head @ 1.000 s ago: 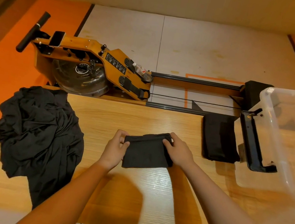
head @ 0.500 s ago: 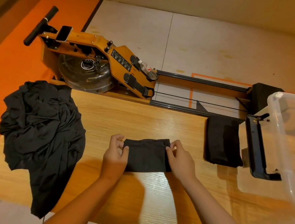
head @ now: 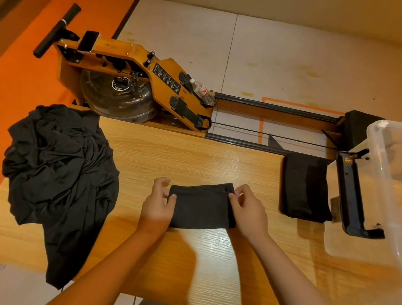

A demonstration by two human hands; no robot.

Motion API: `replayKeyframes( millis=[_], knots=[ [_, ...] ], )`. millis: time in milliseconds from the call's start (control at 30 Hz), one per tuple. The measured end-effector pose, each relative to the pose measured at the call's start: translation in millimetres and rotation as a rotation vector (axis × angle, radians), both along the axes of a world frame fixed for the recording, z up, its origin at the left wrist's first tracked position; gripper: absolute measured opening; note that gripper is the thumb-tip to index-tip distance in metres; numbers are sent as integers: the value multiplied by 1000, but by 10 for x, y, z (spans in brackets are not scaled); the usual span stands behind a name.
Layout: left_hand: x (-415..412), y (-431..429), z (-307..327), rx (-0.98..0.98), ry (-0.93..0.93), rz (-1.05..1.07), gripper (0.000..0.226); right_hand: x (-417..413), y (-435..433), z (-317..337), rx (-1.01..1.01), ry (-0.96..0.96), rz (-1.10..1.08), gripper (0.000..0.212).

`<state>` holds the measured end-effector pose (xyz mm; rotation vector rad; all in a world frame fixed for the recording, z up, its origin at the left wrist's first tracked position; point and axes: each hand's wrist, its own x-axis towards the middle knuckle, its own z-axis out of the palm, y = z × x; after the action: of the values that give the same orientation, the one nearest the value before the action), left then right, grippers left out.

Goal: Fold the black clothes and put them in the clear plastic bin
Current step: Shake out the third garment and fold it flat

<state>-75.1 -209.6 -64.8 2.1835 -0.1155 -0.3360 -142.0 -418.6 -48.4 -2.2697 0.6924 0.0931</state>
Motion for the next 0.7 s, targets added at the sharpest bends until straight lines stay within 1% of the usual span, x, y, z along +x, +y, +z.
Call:
replayKeyframes(
  millis=[100, 267, 333, 367, 433, 500, 567, 633, 700],
  knots=[
    [62, -19, -19, 97, 36, -40, 42, 51, -12, -66, -12, 113, -12, 18],
    [113, -62, -50, 192, 65, -26, 42, 71, 14, -97, -72, 190, -64, 21],
    [113, -86, -26, 248, 93, -21, 43, 52, 47, -55, -90, 133, -99, 21],
    [105, -98, -10, 286, 66, -23, 43, 33, 52, -23, -106, 54, -123, 22],
    [59, -115, 24, 343, -119, -49, 41, -7, 52, 36, -155, -154, -111, 25],
    [-16, -152, 34, 390, -342, -162, 41, -21, 89, 79, -248, -312, 35, 23],
    [-85, -214, -20, 469, -461, -334, 45, -30, 156, -2, -373, -361, 281, 28],
    [-114, -262, -87, 565, -480, -500, 50, -62, 227, -193, -485, -303, 541, 44],
    [-89, -249, -136, 652, -418, -616, 58, -77, 239, -356, -541, -187, 685, 53]
  ],
)
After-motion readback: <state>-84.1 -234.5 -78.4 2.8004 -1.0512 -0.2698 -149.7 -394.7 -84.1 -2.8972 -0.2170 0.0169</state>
